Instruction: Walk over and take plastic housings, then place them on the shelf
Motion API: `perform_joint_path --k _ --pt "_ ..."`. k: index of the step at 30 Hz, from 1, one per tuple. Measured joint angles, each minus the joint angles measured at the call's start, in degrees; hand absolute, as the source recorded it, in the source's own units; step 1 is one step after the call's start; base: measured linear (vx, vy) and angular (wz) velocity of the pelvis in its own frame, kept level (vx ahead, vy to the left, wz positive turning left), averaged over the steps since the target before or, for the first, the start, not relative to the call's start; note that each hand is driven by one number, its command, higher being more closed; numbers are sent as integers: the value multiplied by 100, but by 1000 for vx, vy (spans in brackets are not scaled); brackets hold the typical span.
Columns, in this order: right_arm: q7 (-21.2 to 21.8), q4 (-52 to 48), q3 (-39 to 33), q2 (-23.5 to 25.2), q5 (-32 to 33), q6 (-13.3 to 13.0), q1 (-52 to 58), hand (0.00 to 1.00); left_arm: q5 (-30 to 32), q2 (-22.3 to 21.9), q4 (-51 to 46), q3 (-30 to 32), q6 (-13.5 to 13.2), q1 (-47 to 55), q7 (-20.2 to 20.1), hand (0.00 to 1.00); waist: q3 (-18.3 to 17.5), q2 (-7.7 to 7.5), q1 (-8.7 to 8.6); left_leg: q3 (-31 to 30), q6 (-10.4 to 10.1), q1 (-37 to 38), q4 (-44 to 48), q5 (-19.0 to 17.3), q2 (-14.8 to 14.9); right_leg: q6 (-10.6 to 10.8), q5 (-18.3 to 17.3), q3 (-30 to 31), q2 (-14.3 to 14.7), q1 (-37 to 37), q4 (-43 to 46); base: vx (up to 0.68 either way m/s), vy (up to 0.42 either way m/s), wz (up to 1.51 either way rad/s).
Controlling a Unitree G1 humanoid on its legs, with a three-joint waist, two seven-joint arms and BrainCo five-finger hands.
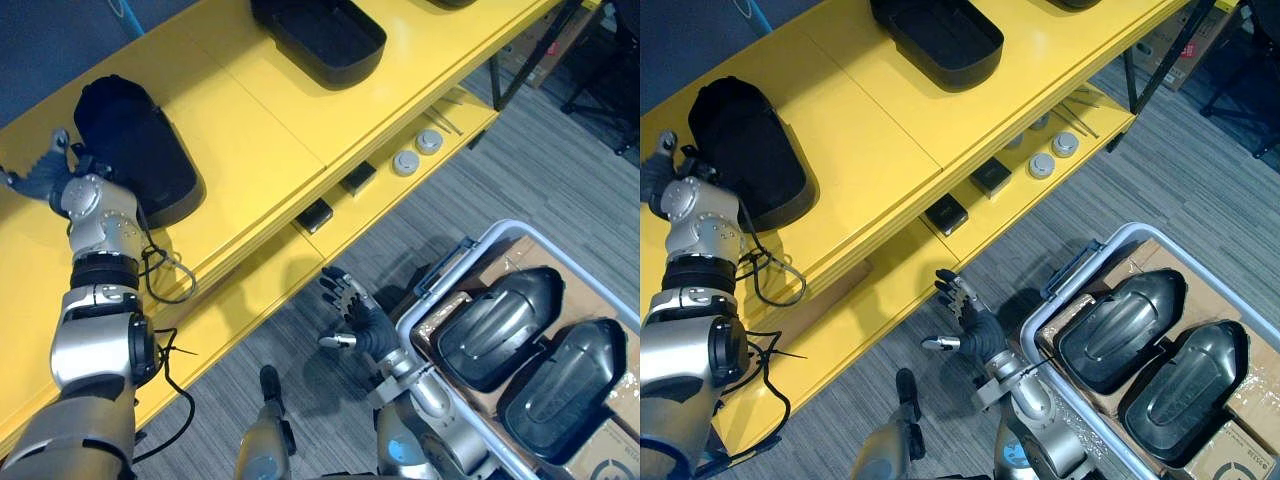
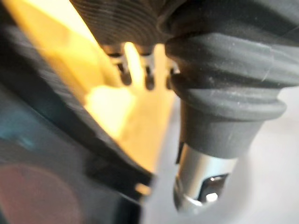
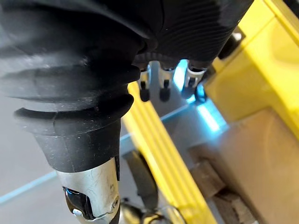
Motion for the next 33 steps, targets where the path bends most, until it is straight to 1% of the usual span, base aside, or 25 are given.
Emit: perform_joint_path --k 2,3,4,5,6,7,8,9,11,12,14,15,17,18,19,20,21,22,23,24,25,27,30,32,33 --pt "-1 -1 0 30 -80 -158 61 0 607 15 -700 -111 -123 149 7 0 -5 -4 12 -55 1 84 0 -1 3 0 0 -67 1 171 -91 33 -17 15" --pt "-6 0 -4 47 -205 -239 59 0 868 46 -1257 -82 -273 479 -28 0 -10 0 22 -51 1 137 0 -1 1 15 9 -90 1 262 -157 29 -14 6" --pt "-8 0 -10 51 -233 -282 61 0 951 48 -1575 -60 -324 709 -70 0 -15 10 22 -55 2 164 -1 -2 -1 23 17 -106 1 323 -205 41 -19 7" --pt "-14 -1 -67 84 -357 -319 69 0 1105 20 -2273 20 -396 1261 -211 0 -23 20 26 -66 3 244 -1 -3 0 33 63 -175 5 484 -331 39 -13 9" --pt "-20 -1 -101 99 -437 -344 74 0 1137 -23 -2653 96 -438 1585 -322 0 -36 22 35 -69 3 274 -1 -3 1 31 82 -203 11 565 -405 51 -15 13" --pt "-21 -13 -175 104 -558 -421 81 0 1269 -147 -3432 280 -433 2287 -519 0 -65 23 76 -78 3 338 -1 -4 3 32 127 -263 17 724 -551 54 -15 17" --pt "-24 -19 -272 100 -672 -481 90 0 1333 -387 -4186 454 -429 2954 -717 0 -136 44 149 -111 3 374 -1 -6 1 37 185 -345 25 884 -727 51 -14 19" --pt "-28 -19 -326 99 -694 -488 90 0 1337 -536 -4539 514 -427 3283 -825 0 -203 48 209 -148 4 375 -1 -7 1 40 212 -369 32 940 -810 58 -14 23" --pt "-34 -25 -595 101 -844 -487 27 0 1339 -1213 -5769 625 -315 4619 -1372 0 -459 29 424 -258 2 447 -2 -9 -17 48 283 -575 37 1260 -1095 55 -14 32" --pt "-44 -26 -667 99 -889 -486 0 0 1339 -1366 -5981 623 -270 4937 -1502 0 -537 28 481 -310 2 451 -2 -9 -24 47 289 -644 37 1329 -1143 24 -15 45" --pt "-152 -25 -887 87 -897 -487 -232 0 1350 -1956 -6569 609 -136 6161 -1998 0 -776 77 648 -482 -3 460 -3 -66 -26 51 294 -868 66 1516 -1252 -16 -13 44" --pt "-156 -21 -959 83 -900 -487 -303 0 1350 -2097 -6616 603 -100 6423 -2112 0 -819 111 674 -533 -9 462 -4 -112 -15 53 295 -921 81 1554 -1266 -43 -2 38" --pt "-286 100 -1070 66 -1109 -485 -631 0 1329 -2459 -6600 610 24 7231 -2486 0 -935 159 860 -598 -5 474 -6 -128 -22 55 304 -994 89 1637 -1356 -86 12 23" --pt "-372 166 -1068 36 -1256 -485 -808 0 1329 -2596 -6587 599 145 7587 -2680 0 -985 175 967 -671 -5 471 -28 -126 -31 31 288 -1066 95 1706 -1408 -89 6 19" --pt "-408 222 -1064 29 -1324 -486 -905 0 1319 -2646 -6576 597 206 7723 -2770 0 -997 175 980 -715 -4 461 -29 -126 -38 30 289 -1137 95 1743 -1422 -98 -12 43" --pt "-481 472 -1062 12 -1386 -482 -1215 0 1044 -2759 -6484 599 336 7987 -3086 0 -1014 166 1043 -844 -7 437 -30 -103 -53 32 287 -1271 99 1808 -1423 -79 -16 39" --pt "-510 594 -1062 14 -1398 -477 -1351 0 931 -2780 -6433 596 410 8065 -3233 0 -1024 162 1093 -859 -9 427 -30 -90 -51 32 287 -1289 106 1811 -1422 -88 -14 29" --pt "-507 848 -1068 17 -1410 -468 -1645 0 838 -2796 -6256 560 493 8223 -3521 0 -1027 159 1204 -865 -5 422 -30 -69 -44 34 291 -1291 118 1811 -1423 -48 -7 8" --pt "-494 956 -1078 16 -1396 -467 -1779 0 838 -2805 -6166 536 533 8302 -3687 0 -1031 154 1243 -879 -1 408 -30 -54 -45 35 294 -1302 120 1810 -1424 -49 -10 12" --pt "-449 1113 -1127 18 -1318 -467 -1978 0 826 -2822 -5992 438 618 8456 -3980 0 -1055 130 1297 -943 34 343 -30 -10 -60 30 306 -1362 121 1800 -1437 -35 -15 30" --pt "-401 1219 -1182 20 -1279 -469 -2103 0 833 -2825 -5813 324 650 8574 -4171 0 -1080 115 1297 -1039 30 271 -30 22 -83 14 320 -1468 119 1797 -1447 -23 -14 42" --pt "-250 1725 -1186 35 -977 -460 -2568 0 1136 -2817 -4928 9 669 8618 -4507 0 -1086 107 1342 -1151 16 181 -30 83 -113 28 334 -1577 118 1792 -1466 0 -11 29" --pt "-139 2295 -1164 43 -1003 -438 -2943 0 1527 -2672 -3743 -407 640 8477 -4654 0 -1088 112 1471 -1154 17 154 -28 83 -103 81 393 -1579 139 1803 -1534 4 -5 2" --pt "-200 2653 -1041 35 -1401 -362 -3155 0 1704 -2663 -2701 -670 525 8368 -4799 0 -1086 115 1557 -1162 15 126 -19 85 -93 76 417 -1588 157 1803 -1536 41 -35 2" --pt "-280 2735 -1013 35 -1613 -362 -3187 0 1719 -2659 -2553 -749 459 8369 -4806 0 -1084 120 1583 -1165 14 127 -5 86 -94 76 416 -1591 155 1803 -1523 44 -30 3"
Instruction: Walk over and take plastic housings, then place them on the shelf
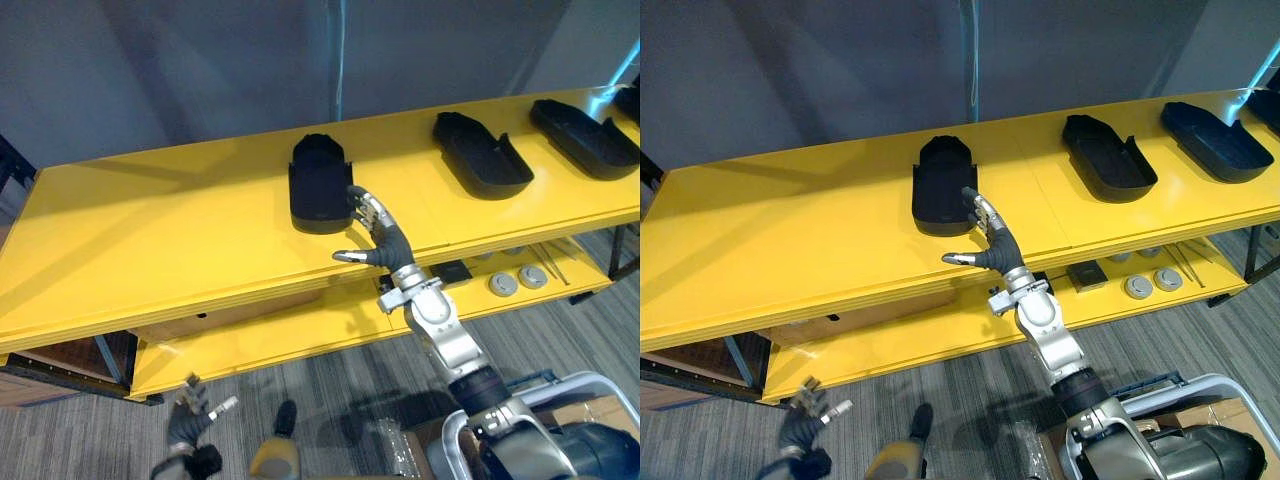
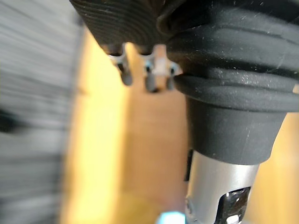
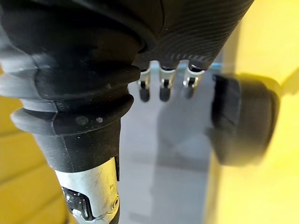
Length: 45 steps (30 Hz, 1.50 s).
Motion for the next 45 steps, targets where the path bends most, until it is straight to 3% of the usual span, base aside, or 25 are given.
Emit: perform_joint_path --k 2,4,8,14,17,19,22,26,34,36,40,45 --pt "-416 523 56 0 -901 1 -352 0 171 -1 308 -255 -271 -9 -10 0 43 74 31 -46 -10 -25 0 9 0 -9 -11 -28 5 -10 34 20 -27 9" --pt "-706 901 31 -86 -1289 -11 -779 0 253 -3 440 -414 -430 -96 -23 0 126 202 31 -132 -9 -102 -1 29 -2 -12 -27 -93 8 -71 103 -36 -17 15" --pt "-1027 1604 -32 -273 -1514 -147 -1708 0 273 5 1027 -476 -541 -436 -100 0 483 389 56 -224 34 -205 -1 61 -6 -10 -187 -161 -37 -267 430 -53 -12 11" --pt "-1497 1816 65 -461 -1738 -648 -2284 0 273 9 1539 -488 -570 -753 -227 0 840 312 174 -234 -16 -352 2 110 -55 -18 -427 -153 -176 -601 896 17 -29 3" --pt "-1303 1187 96 -443 -1571 -1008 -2352 0 251 11 1632 -540 -602 -869 -234 0 901 316 159 -217 -15 -414 3 115 -83 -12 -457 -135 -214 -664 917 57 -42 -1" --pt "-1173 636 251 -387 -1517 -1024 -2352 0 241 22 1636 -622 -601 -895 -229 0 901 317 151 -174 -15 -399 4 116 -82 -13 -478 -116 -225 -665 920 34 -43 -6" --pt "-1067 300 608 -237 -1774 -903 -2374 0 240 19 1648 -656 -598 -902 -227 0 901 317 129 -145 -15 -352 4 116 -70 -33 -512 -110 -211 -638 934 1 -38 -5" --pt "-979 757 1060 -75 -2214 -334 -2480 0 234 21 1695 -651 -659 -947 -239 0 968 299 156 -174 -21 -349 2 107 -32 -47 -622 -134 -200 -709 1078 -53 -29 4" --pt "-732 1050 1279 -250 -2683 -179 -2859 0 223 167 1841 -639 -647 -1056 -236 0 1167 174 169 -237 -44 -484 2 125 -29 -23 -612 -165 -192 -796 1112 -40 -6 3" --pt "-883 1112 1455 -381 -3023 -28 -2935 0 223 177 1842 -637 -638 -1057 -235 0 1178 157 168 -225 -45 -487 2 125 -27 -23 -612 -162 -189 -797 1117 29 -40 -2" --pt "-1689 1627 1457 -572 -3444 225 -3143 0 222 177 1863 -639 -639 -1084 -236 0 1179 158 168 -185 -45 -489 2 125 -10 -25 -612 -145 -178 -812 1122 9 -31 -4" --pt "-1994 1916 1411 -856 -3397 220 -3304 0 218 177 1870 -662 -607 -1195 -237 0 1251 191 159 -176 -45 -504 1 124 -1 -28 -614 -138 -174 -840 1128 -11 -8 -1"
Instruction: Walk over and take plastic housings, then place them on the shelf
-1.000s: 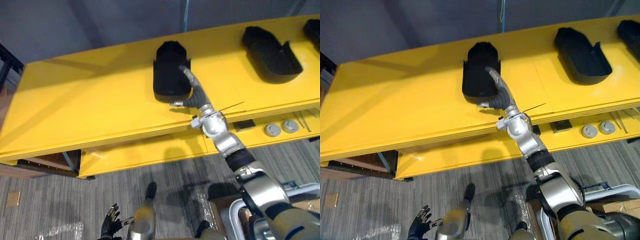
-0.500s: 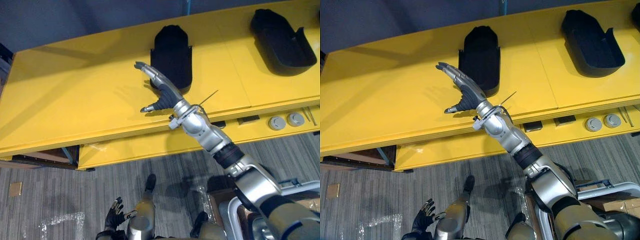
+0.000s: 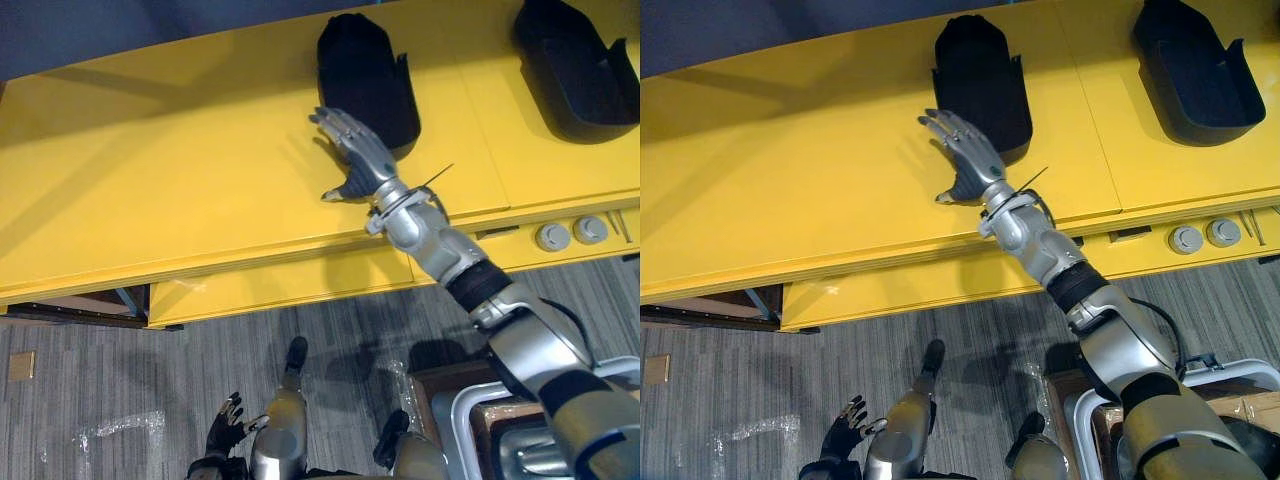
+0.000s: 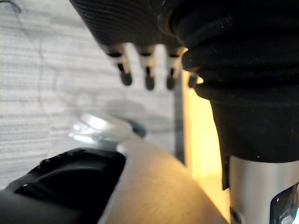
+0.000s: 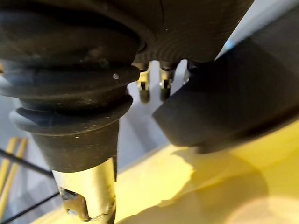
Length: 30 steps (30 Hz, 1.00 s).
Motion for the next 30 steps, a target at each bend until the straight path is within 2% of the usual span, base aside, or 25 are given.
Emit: perform_joint_path --k 9,13,17,22,25,30 --pt "5 138 4 -237 377 -175 -253 0 -35 14 4 -2 6 -76 1 0 55 -21 27 10 0 -73 1 1 -2 -5 -2 14 -11 -90 36 -8 -1 -1" --pt "6 180 14 -317 538 -407 -252 0 -33 14 4 -3 6 -76 -9 0 55 -21 25 29 0 -74 1 1 7 -13 -7 34 -10 -122 68 -11 -8 -2" --pt "-24 176 16 -317 544 -469 -252 0 -31 13 2 -3 5 -79 -10 0 56 -20 22 45 0 -76 1 1 10 -13 -7 77 -12 -150 91 -17 -8 -3" --pt "-104 -425 -130 -313 771 -579 -198 0 -29 12 0 -2 15 -80 -1 0 56 -21 6 77 0 -56 1 1 18 -13 -7 116 -10 -152 92 -3 -6 -2" --pt "135 -1416 -511 -279 1031 -505 21 0 -26 9 1 9 98 -80 12 0 56 -22 1 170 0 13 0 1 27 -13 -6 166 -13 -127 88 -11 -17 -10" --pt "528 -3231 -873 -205 1628 -2 791 0 29 6 143 51 76 -83 20 0 47 -44 -157 256 -1 128 -3 -2 71 -28 4 253 23 -62 24 -31 -18 -10"
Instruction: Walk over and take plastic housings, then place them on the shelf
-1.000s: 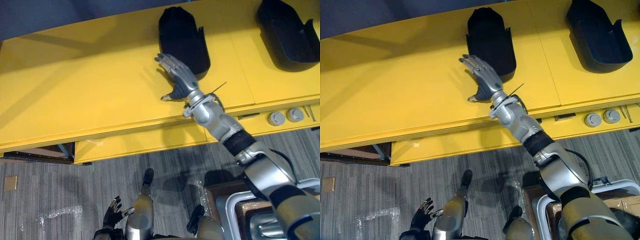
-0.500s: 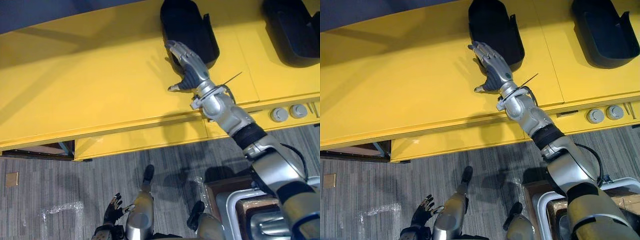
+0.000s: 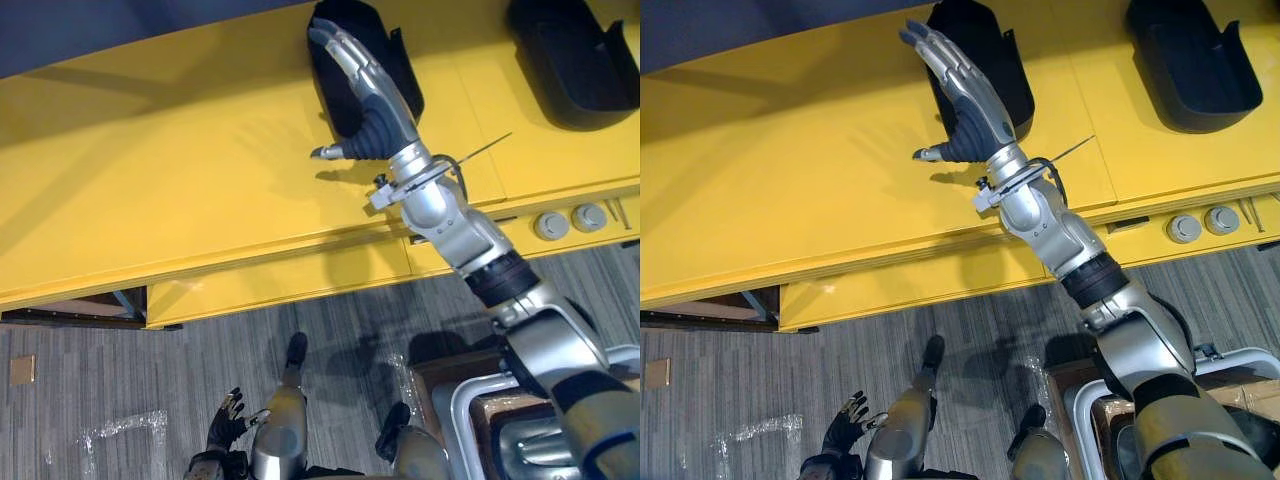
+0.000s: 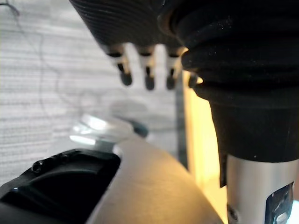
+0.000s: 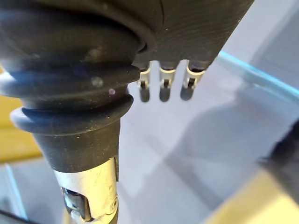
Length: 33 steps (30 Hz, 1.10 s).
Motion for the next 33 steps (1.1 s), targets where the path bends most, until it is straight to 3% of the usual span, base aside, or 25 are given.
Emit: perform_joint_path --k 4,5,6,10,13,17,19,22,25,28,32,33 --pt "64 -1180 -783 104 667 392 1204 0 39 -15 293 212 -102 1 23 0 -89 -210 -137 290 27 157 -24 -70 104 -17 187 223 119 99 -299 -27 -5 -33" --pt "84 -1382 -1028 164 897 401 1583 0 48 -5 362 269 -126 15 24 0 -145 -312 -196 356 14 185 -25 -103 134 -22 247 276 155 117 -416 15 -9 -43" --pt "121 -1724 -1457 297 1321 379 2320 0 92 38 449 383 -140 37 26 0 -286 -505 -263 493 2 213 -25 -141 173 -23 343 401 196 125 -588 21 -4 -43" --pt "101 -1873 -2132 665 1702 289 3741 0 283 163 538 412 -112 104 103 0 -587 -797 -565 773 -2 418 -25 -212 179 -7 561 672 218 319 -932 70 2 -42" --pt "94 -1785 -2617 1031 2027 108 4980 0 281 162 670 418 -34 120 235 0 -878 -774 -776 1035 -33 648 -31 -325 181 14 630 888 206 424 -1068 36 13 -40" --pt "44 -1476 -3142 1527 2180 -110 6021 0 289 13 980 543 354 93 296 0 -1174 -611 -1029 1647 -69 1039 -34 -487 276 9 679 1487 256 392 -1130 -8 17 -69" --pt "47 -1317 -3275 1690 2216 -137 6258 0 520 -26 1050 634 540 111 285 0 -1239 -558 -1137 2001 -110 1243 -34 -559 351 2 784 1816 326 379 -1196 -12 9 -102" --pt "180 -1185 -3440 1802 2312 -186 6491 0 729 -23 1292 704 581 95 271 0 -1302 -506 -1342 2588 -173 1517 -32 -637 458 -16 963 2393 455 286 -1263 -5 -4 -97" --pt "501 -1125 -3634 1808 2523 -390 6703 0 733 1 1443 762 720 -4 245 0 -1307 -502 -1595 2896 -196 1676 -31 -671 483 -3 1059 2681 505 235 -1292 -19 -9 -58" --pt "749 -1125 -3662 1809 2527 -491 6736 0 698 28 1422 763 778 -234 247 0 -1315 -507 -1687 2946 -204 1685 -32 -684 481 25 1103 2737 504 190 -1386 -55 -2 -18" --pt "860 -1126 -3412 1813 2517 -599 6693 0 658 -104 1200 700 968 -347 198 0 -1319 -503 -1680 2900 -231 1671 -30 -722 478 -9 1078 2728 505 178 -1395 -22 -3 -1" --pt "866 -1116 -3314 1805 2522 -602 6641 0 654 -128 1174 724 977 -330 194 0 -1395 -512 -1614 2431 -271 1565 1 -928 340 -47 1100 2801 502 55 -1385 3 1 -20"
